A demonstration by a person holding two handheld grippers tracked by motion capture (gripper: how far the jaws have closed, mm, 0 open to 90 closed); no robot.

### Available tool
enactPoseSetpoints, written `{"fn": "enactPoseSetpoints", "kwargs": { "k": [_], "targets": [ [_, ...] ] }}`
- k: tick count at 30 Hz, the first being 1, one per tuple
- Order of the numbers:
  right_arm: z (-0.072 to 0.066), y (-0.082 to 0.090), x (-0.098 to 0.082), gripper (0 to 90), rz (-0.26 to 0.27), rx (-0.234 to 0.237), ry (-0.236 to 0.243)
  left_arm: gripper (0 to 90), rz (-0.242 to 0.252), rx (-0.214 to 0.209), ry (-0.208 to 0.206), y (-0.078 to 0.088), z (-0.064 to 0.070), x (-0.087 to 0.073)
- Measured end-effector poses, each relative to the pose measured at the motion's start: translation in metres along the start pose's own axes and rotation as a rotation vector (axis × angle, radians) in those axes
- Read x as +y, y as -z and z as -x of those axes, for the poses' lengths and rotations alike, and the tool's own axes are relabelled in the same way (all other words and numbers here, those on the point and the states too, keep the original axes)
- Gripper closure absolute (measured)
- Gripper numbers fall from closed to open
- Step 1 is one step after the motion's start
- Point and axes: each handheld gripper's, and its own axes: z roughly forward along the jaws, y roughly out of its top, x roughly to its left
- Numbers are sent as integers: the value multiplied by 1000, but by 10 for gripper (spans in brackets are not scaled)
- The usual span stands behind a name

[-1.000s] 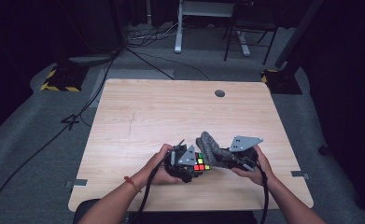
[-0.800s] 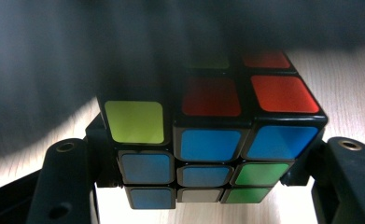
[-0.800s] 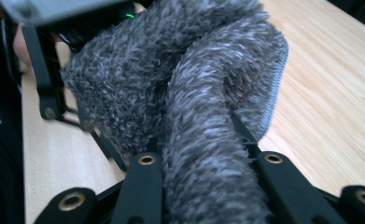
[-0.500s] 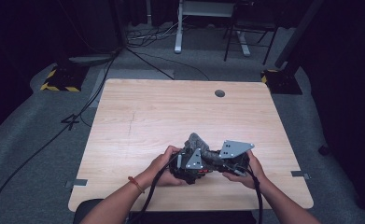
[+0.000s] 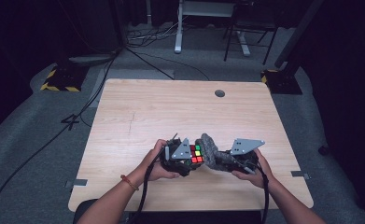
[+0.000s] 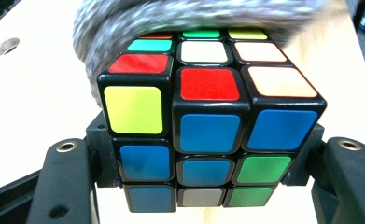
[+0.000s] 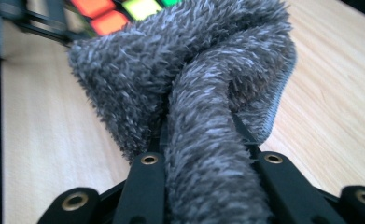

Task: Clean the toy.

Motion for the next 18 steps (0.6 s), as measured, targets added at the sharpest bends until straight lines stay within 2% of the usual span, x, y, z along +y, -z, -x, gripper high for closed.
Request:
{"fn": "enactPoseSetpoints", "kwargs": {
  "k": [3, 7, 9, 12, 13, 14, 18],
  "targets": [
    [-8, 3, 5, 736, 19, -1, 30, 336, -26, 9, -3, -3, 1, -1],
    [-12, 8, 12, 736, 62, 19, 35, 336, -57, 14, -27, -11, 7, 3],
    [-15, 7, 16, 735, 70, 29, 41, 336, -82, 22, -48, -16, 11, 6],
    [-20, 3, 19, 733, 79, 43, 50, 336, -101, 2, -60, -25, 15, 8],
    [-21, 1, 20, 733, 82, 49, 52, 336, -112, 10, -74, -27, 18, 10],
    [-22, -1, 22, 731, 79, 45, 59, 336, -119, 15, -84, -28, 20, 10],
    [-22, -7, 24, 731, 72, 16, 93, 337, -124, 22, -73, -26, 17, 8]
  ]
}}
